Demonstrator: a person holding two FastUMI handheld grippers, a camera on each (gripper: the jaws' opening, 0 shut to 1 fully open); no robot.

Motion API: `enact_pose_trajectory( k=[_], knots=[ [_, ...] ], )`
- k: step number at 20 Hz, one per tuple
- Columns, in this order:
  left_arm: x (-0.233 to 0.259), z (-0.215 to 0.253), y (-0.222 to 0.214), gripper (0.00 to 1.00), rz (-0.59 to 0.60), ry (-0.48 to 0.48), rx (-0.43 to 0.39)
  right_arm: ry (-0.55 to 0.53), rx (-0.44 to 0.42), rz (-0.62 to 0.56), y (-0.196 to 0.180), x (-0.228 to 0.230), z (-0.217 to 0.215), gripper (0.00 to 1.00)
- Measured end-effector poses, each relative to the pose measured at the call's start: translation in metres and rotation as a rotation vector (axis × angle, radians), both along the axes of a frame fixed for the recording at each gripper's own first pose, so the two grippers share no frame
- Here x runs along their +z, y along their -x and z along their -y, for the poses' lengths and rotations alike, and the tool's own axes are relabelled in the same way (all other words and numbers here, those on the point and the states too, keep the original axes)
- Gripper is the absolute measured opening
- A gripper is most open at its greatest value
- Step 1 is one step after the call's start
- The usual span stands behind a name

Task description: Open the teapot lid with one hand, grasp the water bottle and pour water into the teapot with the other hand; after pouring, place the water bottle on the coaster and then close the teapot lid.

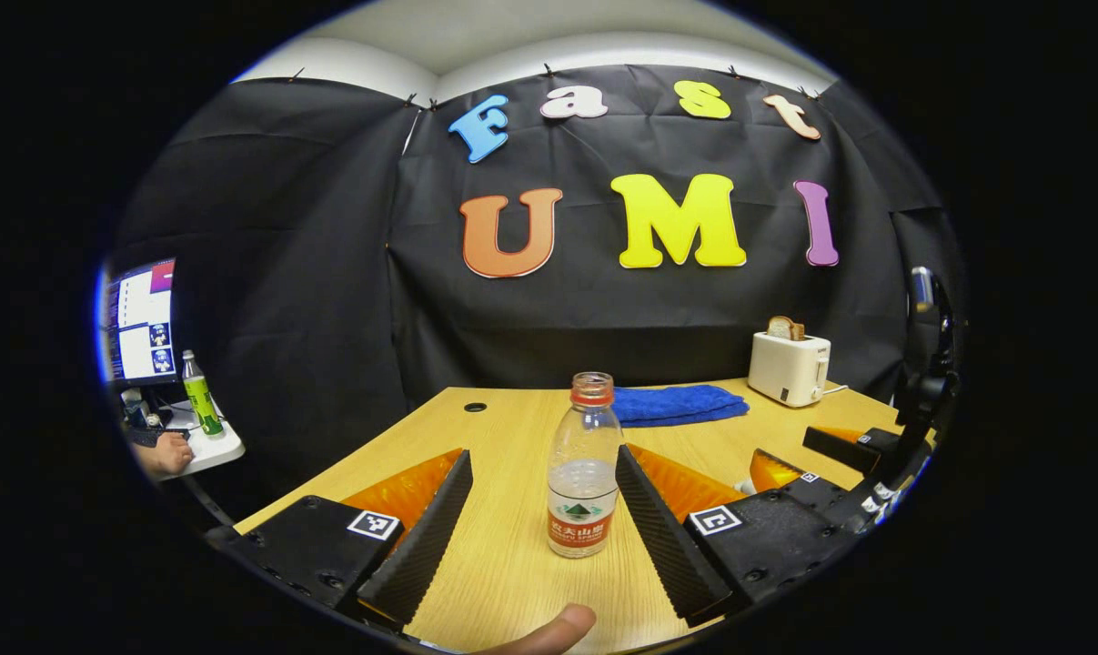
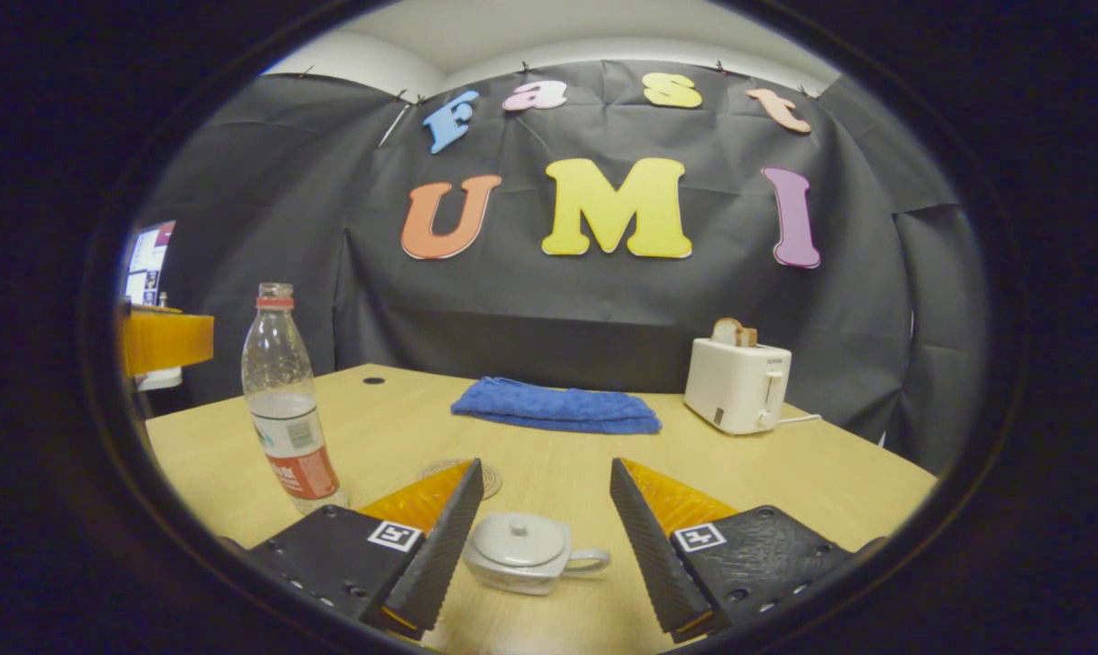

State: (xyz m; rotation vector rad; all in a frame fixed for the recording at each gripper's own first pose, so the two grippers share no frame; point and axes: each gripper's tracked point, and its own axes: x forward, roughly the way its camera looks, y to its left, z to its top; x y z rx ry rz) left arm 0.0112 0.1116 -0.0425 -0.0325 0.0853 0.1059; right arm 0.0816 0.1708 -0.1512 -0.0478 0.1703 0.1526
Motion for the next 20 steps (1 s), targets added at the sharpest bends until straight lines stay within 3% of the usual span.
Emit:
enact_pose_trajectory(
  k=[2,3,5,9,12,13,14,15,17,19,20],
  knots=[
    [-0.001,-0.003,-0.001,1.00,-0.002,0.000,0.004,-0.001,0.006,-0.014,-0.001,-0.009,-0.005,0.73],
    [-0.001,-0.003,-0.001,1.00,-0.004,0.000,0.004,-0.001,0.009,-0.021,-0.002,-0.012,-0.007,0.74],
    [-0.004,-0.006,-0.001,1.00,-0.008,-0.001,0.007,0.004,0.002,-0.031,-0.004,-0.016,-0.008,0.61],
    [-0.006,-0.009,-0.003,1.00,-0.015,-0.010,0.012,-0.006,0.021,-0.053,-0.005,-0.024,-0.016,0.57],
    [-0.007,-0.010,-0.003,1.00,-0.017,-0.015,0.011,-0.012,0.030,-0.048,-0.006,-0.024,-0.017,0.35],
    [-0.008,-0.010,-0.003,0.99,-0.019,-0.013,0.009,-0.015,0.041,-0.047,-0.005,-0.024,-0.018,0.43],
    [-0.008,-0.010,-0.004,1.00,-0.020,-0.011,0.007,-0.023,0.036,-0.045,-0.007,-0.024,-0.015,0.28],
    [-0.009,-0.009,-0.004,1.00,-0.021,-0.007,0.005,-0.026,0.043,-0.051,-0.006,-0.025,-0.018,0.22],
    [-0.010,-0.009,-0.005,1.00,-0.024,0.001,0.002,-0.029,0.035,-0.053,-0.007,-0.025,-0.015,0.24],
    [-0.011,-0.011,-0.005,0.99,-0.027,0.007,0.002,-0.037,0.039,-0.055,-0.006,-0.024,-0.015,0.06],
    [-0.012,-0.011,-0.005,1.00,-0.029,0.010,-0.001,-0.032,0.036,-0.051,-0.007,-0.025,-0.013,0.07]
  ],
)
